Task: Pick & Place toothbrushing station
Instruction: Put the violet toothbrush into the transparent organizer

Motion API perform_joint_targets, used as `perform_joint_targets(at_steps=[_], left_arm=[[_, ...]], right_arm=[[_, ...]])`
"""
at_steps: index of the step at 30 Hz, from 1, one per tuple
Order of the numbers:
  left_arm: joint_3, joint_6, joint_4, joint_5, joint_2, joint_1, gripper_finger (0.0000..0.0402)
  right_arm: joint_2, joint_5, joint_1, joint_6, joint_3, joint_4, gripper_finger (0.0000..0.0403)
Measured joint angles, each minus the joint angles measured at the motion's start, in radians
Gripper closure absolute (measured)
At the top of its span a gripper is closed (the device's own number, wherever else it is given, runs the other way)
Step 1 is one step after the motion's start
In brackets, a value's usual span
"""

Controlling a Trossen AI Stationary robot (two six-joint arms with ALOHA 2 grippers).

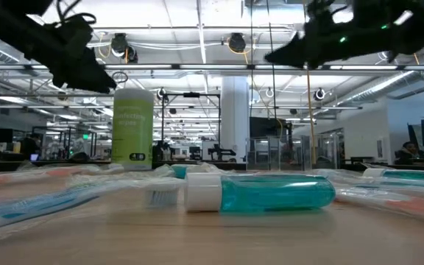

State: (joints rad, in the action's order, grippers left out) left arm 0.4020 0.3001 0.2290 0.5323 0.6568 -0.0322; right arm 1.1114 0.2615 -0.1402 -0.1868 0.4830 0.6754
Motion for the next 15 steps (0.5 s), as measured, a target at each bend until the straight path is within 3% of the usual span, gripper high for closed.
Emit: perform_joint_targets(at_steps=[3,15], left_arm=[[0.029,0.059,0.059,-0.017,0.073,-0.018,0.0183],[0.028,0.2,0.06,-0.04,0.377,-0.137,0.0183]], right_arm=[[0.083,0.0,-0.026,0.033,0.046,-0.108,0.0261],[0.226,-0.004,-0.018,0.199,0.053,-0.095,0.0261]])
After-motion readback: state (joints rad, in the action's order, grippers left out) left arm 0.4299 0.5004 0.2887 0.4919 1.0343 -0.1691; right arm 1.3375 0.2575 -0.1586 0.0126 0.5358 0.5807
